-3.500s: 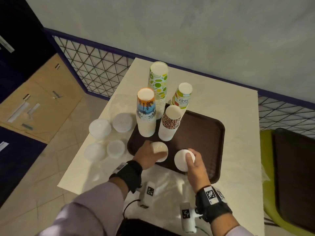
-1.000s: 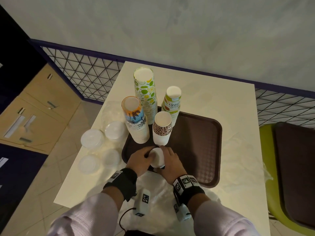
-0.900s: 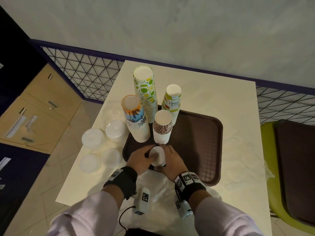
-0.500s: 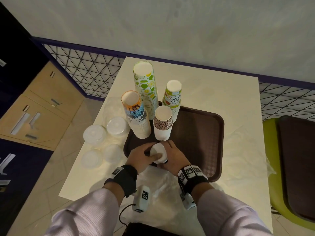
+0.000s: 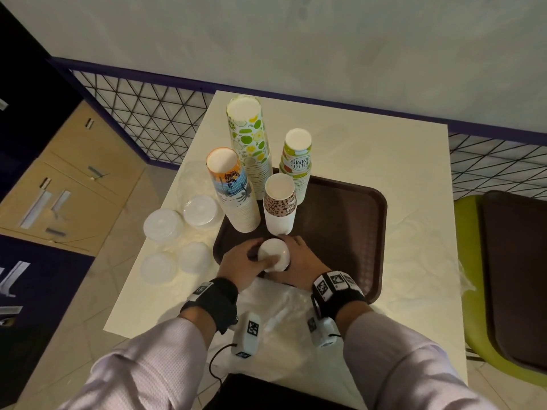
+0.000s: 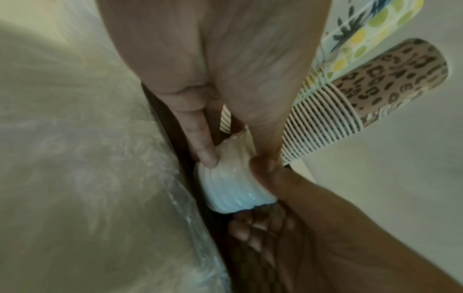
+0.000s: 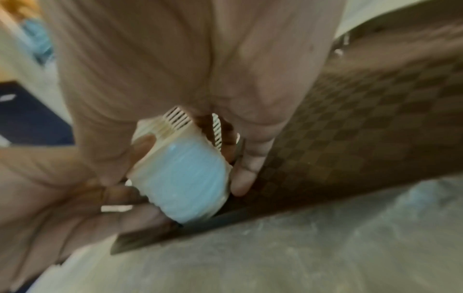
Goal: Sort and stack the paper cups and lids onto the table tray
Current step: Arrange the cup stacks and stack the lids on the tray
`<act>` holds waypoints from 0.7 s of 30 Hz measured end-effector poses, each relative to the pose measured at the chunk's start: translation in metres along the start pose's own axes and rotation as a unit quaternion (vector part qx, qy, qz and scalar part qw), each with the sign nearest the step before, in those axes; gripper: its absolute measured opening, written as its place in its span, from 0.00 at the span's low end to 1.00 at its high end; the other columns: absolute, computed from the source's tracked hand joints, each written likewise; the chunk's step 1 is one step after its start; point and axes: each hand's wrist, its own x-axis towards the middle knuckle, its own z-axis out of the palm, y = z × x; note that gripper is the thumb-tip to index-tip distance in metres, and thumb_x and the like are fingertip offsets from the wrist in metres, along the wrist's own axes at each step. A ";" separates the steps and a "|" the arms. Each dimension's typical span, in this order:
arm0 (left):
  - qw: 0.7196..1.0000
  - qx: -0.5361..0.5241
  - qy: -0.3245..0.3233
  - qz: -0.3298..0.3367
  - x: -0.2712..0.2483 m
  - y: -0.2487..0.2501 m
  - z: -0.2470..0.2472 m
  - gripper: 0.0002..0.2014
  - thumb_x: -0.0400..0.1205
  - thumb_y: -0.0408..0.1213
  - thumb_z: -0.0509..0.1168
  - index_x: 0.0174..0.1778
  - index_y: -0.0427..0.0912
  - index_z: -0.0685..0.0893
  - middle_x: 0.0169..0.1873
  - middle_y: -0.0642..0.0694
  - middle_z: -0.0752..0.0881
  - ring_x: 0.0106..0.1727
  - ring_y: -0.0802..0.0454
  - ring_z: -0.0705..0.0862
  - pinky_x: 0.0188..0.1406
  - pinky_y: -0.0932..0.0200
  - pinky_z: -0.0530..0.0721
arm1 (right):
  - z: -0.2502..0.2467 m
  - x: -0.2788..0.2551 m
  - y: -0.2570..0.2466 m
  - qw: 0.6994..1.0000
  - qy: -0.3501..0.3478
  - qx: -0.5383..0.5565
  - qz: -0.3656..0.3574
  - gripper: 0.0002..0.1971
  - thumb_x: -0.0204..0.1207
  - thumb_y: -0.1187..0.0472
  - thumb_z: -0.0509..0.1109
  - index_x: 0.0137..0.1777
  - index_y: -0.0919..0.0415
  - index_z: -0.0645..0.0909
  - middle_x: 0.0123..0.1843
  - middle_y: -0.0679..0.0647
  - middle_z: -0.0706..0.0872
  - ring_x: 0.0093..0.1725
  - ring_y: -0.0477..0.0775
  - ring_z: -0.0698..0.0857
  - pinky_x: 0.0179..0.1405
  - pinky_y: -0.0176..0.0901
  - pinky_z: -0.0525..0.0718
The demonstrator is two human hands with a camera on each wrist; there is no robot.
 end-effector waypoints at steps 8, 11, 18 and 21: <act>0.990 -0.128 0.021 -0.050 -0.010 -0.003 0.013 0.14 0.84 0.45 0.75 0.51 0.76 0.89 0.52 0.61 0.94 0.59 0.56 0.91 0.65 0.43 0.91 | 0.005 -0.002 -0.003 0.996 0.053 0.042 0.050 0.22 0.90 0.51 0.60 0.80 0.59 0.75 0.71 0.60 0.76 0.69 0.60 0.80 0.68 0.40 0.72; 0.987 -0.143 0.031 -0.061 -0.012 0.001 0.016 0.17 0.84 0.41 0.75 0.47 0.76 0.89 0.51 0.60 0.94 0.59 0.54 0.92 0.65 0.43 0.91 | 0.006 -0.001 -0.001 0.995 0.074 0.028 0.053 0.19 0.90 0.55 0.60 0.76 0.60 0.79 0.68 0.61 0.79 0.66 0.61 0.81 0.64 0.38 0.72; 0.983 -0.161 0.020 -0.086 -0.010 0.005 0.014 0.14 0.84 0.40 0.74 0.64 0.58 0.91 0.54 0.54 0.95 0.58 0.52 0.92 0.65 0.42 0.90 | 0.006 0.006 -0.003 0.994 0.061 0.032 0.089 0.19 0.88 0.52 0.61 0.73 0.58 0.81 0.65 0.61 0.79 0.63 0.63 0.83 0.67 0.58 0.84; 0.978 -0.177 0.022 -0.107 -0.008 0.009 0.013 0.14 0.85 0.38 0.73 0.67 0.51 0.90 0.55 0.51 0.94 0.59 0.50 0.92 0.64 0.42 0.91 | 0.005 0.008 -0.005 0.992 0.057 0.038 0.105 0.19 0.88 0.51 0.60 0.73 0.58 0.81 0.64 0.61 0.79 0.63 0.63 0.83 0.68 0.56 0.82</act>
